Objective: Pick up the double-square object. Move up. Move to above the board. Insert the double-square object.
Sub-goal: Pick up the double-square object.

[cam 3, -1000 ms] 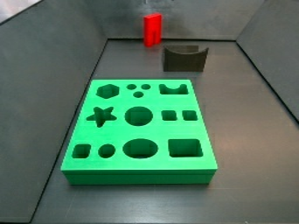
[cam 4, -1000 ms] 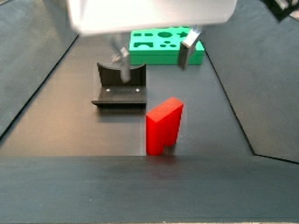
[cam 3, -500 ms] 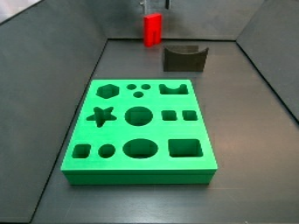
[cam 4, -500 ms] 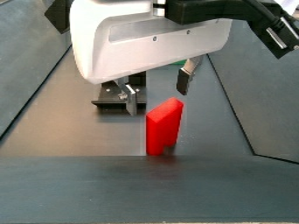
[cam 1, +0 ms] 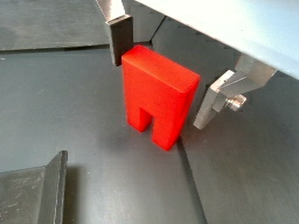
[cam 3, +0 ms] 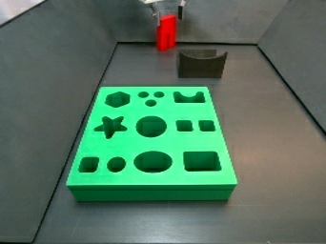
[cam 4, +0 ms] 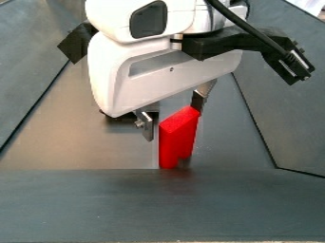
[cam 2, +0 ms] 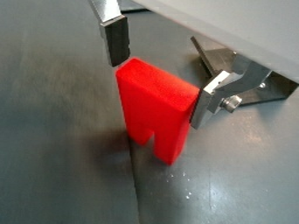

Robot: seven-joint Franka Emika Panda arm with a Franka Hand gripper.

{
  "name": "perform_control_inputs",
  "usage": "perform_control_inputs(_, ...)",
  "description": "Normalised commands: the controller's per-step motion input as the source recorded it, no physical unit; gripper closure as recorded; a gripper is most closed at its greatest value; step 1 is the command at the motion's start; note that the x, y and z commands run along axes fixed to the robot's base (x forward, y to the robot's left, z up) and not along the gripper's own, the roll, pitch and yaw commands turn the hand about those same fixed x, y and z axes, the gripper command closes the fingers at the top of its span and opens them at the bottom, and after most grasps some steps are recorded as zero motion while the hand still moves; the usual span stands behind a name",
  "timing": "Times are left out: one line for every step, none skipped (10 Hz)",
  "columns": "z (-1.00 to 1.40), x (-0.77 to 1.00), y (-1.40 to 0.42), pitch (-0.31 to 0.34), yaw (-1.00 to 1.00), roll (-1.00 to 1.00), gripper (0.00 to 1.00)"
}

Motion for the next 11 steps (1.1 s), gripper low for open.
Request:
perform_control_inputs(-0.08, -0.05, 0.0, -0.051, 0.06, 0.0, 0.0)
perform_control_inputs(0.0, 0.0, 0.0, 0.0, 0.0, 0.0, 0.0)
perform_control_inputs(0.0, 0.0, 0.0, 0.0, 0.0, 0.0, 1.0)
perform_control_inputs(0.0, 0.0, 0.0, 0.0, 0.0, 0.0, 1.0)
perform_control_inputs(0.0, 0.0, 0.0, 0.0, 0.0, 0.0, 1.0)
perform_control_inputs(0.0, 0.0, 0.0, 0.0, 0.0, 0.0, 1.0)
perform_control_inputs(0.0, 0.0, 0.0, 0.0, 0.0, 0.0, 1.0)
perform_control_inputs(0.0, 0.0, 0.0, 0.0, 0.0, 0.0, 1.0)
perform_control_inputs(0.0, 0.0, 0.0, 0.0, 0.0, 0.0, 1.0)
perform_control_inputs(0.0, 0.0, 0.0, 0.0, 0.0, 0.0, 1.0)
perform_control_inputs(0.0, 0.0, 0.0, 0.0, 0.0, 0.0, 1.0)
